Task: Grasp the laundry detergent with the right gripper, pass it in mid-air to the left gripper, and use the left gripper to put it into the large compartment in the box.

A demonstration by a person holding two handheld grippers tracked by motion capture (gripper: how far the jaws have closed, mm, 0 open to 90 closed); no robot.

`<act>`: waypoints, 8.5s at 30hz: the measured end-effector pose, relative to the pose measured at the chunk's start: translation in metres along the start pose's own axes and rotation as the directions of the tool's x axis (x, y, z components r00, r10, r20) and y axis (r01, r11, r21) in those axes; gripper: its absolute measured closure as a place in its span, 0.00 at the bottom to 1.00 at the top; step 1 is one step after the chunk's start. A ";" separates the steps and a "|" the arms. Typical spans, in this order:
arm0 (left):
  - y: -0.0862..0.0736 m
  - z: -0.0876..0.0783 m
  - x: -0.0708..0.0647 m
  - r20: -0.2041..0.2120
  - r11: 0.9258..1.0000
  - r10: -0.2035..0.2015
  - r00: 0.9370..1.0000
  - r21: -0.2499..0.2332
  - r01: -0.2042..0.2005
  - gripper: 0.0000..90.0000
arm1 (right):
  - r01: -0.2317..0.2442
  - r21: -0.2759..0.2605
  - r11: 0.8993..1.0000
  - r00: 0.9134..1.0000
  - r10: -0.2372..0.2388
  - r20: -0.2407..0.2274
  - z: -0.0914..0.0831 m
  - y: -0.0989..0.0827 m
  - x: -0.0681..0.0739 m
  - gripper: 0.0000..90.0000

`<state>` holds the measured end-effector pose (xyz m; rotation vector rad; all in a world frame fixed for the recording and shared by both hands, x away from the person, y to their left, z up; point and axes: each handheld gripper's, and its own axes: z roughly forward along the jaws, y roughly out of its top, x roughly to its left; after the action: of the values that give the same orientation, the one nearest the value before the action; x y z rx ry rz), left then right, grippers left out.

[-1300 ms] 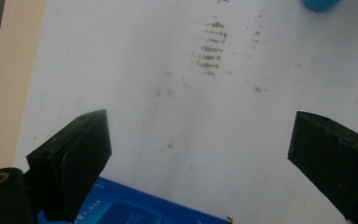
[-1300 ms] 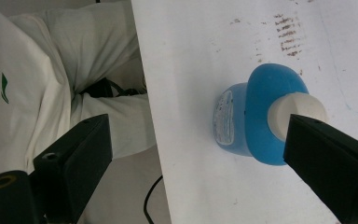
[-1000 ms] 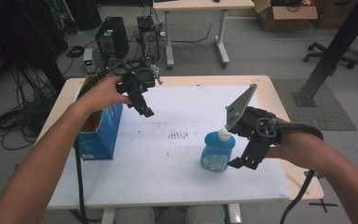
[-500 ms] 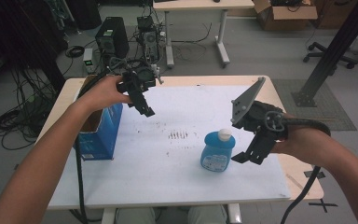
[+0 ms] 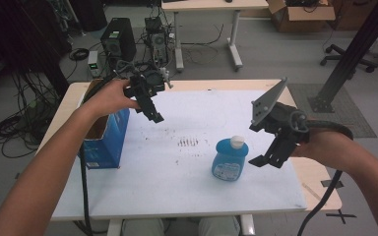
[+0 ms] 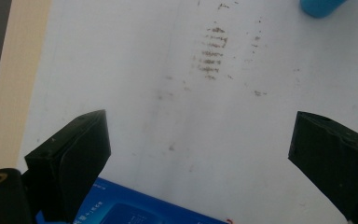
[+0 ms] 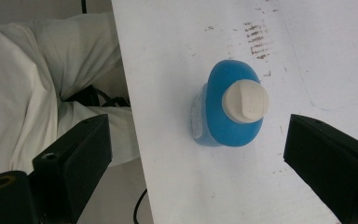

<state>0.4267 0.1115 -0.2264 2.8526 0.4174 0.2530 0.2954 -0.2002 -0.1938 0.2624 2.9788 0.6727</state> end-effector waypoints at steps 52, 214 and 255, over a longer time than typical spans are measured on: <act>0.006 0.003 -0.002 -0.005 1.000 0.011 1.000 0.007 -0.011 0.07 | -0.109 -0.233 0.966 0.994 0.112 0.002 0.052 -0.077 -0.021 0.08; 0.013 0.015 -0.005 0.001 0.999 0.013 1.000 0.030 -0.013 0.07 | -0.107 -0.643 0.758 0.993 0.119 -0.025 0.173 -0.117 -0.031 0.46; 0.012 -0.014 -0.040 -0.004 0.997 0.069 0.998 0.022 -0.069 0.08 | -0.002 -0.617 0.787 1.000 0.019 0.021 0.119 -0.069 -0.018 0.49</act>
<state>0.3893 0.0914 -0.2154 2.8917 0.3252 0.2692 0.3166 -0.2146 -0.3305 0.2302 2.5359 1.5688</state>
